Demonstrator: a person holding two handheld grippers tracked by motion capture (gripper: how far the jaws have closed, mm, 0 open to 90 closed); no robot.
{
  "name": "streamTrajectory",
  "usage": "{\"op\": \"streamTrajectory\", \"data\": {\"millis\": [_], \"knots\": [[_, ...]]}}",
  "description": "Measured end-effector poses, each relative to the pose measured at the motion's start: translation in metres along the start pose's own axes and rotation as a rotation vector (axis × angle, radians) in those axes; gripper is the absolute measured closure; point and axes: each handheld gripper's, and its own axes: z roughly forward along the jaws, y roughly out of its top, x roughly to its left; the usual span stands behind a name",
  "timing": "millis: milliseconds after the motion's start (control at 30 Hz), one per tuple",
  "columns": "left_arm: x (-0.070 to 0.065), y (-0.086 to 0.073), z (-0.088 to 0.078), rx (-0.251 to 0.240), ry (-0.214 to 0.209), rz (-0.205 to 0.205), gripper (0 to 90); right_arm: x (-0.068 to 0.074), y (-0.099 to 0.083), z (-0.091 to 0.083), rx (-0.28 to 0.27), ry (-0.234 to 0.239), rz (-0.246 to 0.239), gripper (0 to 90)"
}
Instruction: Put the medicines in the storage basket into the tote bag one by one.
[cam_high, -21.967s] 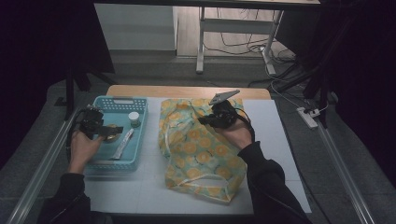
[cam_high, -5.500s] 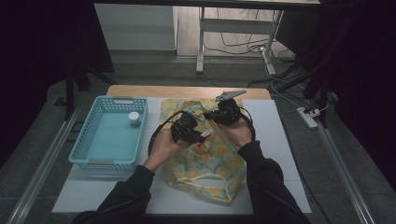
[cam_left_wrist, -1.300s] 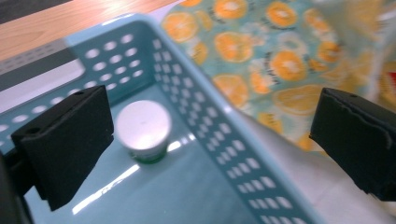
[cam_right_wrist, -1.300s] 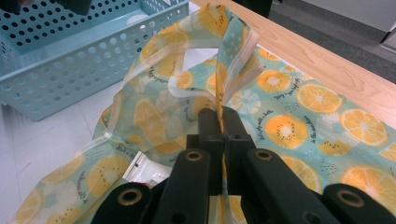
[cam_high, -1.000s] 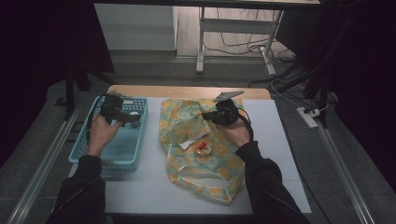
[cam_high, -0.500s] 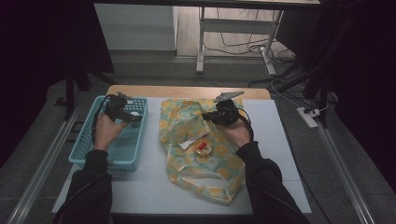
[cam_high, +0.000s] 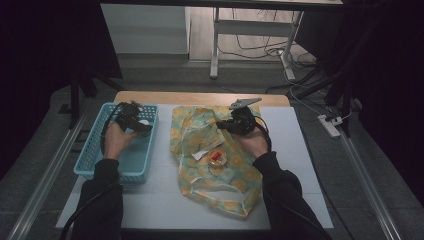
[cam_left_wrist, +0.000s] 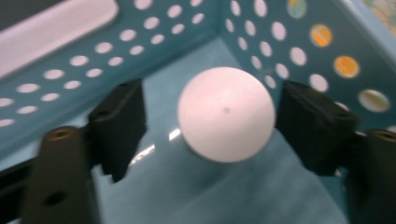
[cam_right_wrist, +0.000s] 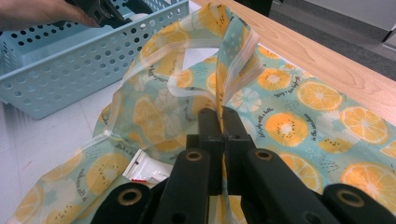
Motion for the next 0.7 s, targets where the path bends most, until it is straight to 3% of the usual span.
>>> {"op": "streamTrajectory", "data": {"millis": [167,433,567,700], "knots": [[0.0,0.0,-0.001,-0.009,-0.034,0.002,48.7,0.0,0.0,0.0,-0.001,0.001,0.001,89.7],[-0.001,0.0,-0.004,-0.005,-0.011,-0.036,50.1,0.0,-0.001,0.001,-0.001,0.001,0.001,89.6],[0.003,-0.001,-0.011,-0.03,-0.04,-0.077,50.3,0.0,0.0,0.0,-0.001,0.001,0.0,89.7],[0.003,-0.002,-0.019,-0.032,-0.048,-0.071,50.3,0.0,-0.001,0.0,-0.004,-0.001,0.001,89.6]]}}
